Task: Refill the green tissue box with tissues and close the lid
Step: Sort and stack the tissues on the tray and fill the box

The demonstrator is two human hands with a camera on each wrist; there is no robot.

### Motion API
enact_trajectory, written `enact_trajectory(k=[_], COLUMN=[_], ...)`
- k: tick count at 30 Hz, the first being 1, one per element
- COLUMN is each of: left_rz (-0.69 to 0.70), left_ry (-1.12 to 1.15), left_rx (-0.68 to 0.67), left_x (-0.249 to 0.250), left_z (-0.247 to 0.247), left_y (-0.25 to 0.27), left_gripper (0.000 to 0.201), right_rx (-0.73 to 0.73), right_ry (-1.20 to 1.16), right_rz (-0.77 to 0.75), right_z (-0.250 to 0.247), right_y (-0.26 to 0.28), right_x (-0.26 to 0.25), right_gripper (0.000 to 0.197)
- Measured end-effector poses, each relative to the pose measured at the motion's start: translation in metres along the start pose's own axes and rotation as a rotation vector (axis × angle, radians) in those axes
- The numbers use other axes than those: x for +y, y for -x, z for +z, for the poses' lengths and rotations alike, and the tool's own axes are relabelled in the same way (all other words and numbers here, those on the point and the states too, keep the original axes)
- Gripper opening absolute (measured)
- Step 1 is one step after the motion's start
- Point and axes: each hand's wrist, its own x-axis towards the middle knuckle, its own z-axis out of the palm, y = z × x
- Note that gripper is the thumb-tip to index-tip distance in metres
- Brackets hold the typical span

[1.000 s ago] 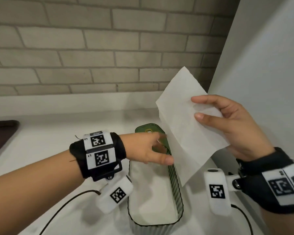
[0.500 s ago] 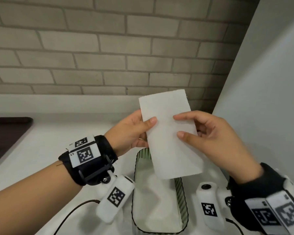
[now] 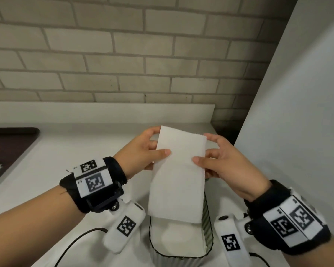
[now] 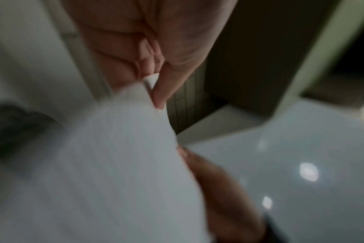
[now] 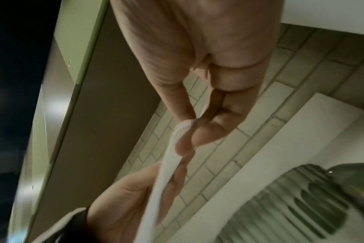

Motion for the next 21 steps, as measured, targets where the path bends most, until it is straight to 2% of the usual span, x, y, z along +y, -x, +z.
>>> enact_trajectory(k=[3, 5, 8, 13, 17, 21], left_rz=[0.015, -0.019, -0.104, -0.170, -0.243, -0.245], left_ry=[-0.275, -0.361, -0.387, -0.483, -0.445, -0.532], left_rx=[0.034, 0.022, -0.008, -0.039, -0.053, -0.076], left_x=[-0.011, -0.016, -0.021, -0.026, -0.020, -0.017], left_z=[0.001, 0.002, 0.003, 0.006, 0.004, 0.008], left_y=[0.006, 0.009, 0.009, 0.007, 0.003, 0.004], left_gripper=[0.048, 0.049, 0.050, 0.050, 0.042, 0.037], right_rx=[-0.038, -0.080, -0.128, -0.156, -0.180, -0.172], right_ry=[0.115, 0.193, 0.264, 0.339, 0.326, 0.538], right_rz=[0.072, 0.128, 0.177, 0.199, 0.239, 0.152], right_z=[-0.003, -0.003, -0.003, 0.003, 0.005, 0.007], right_y=[0.001, 0.003, 0.007, 0.008, 0.007, 0.006], right_x=[0.010, 0.014, 0.016, 0.021, 0.021, 0.022], right_gripper=[0.063, 0.066, 0.069, 0.075, 0.079, 0.082])
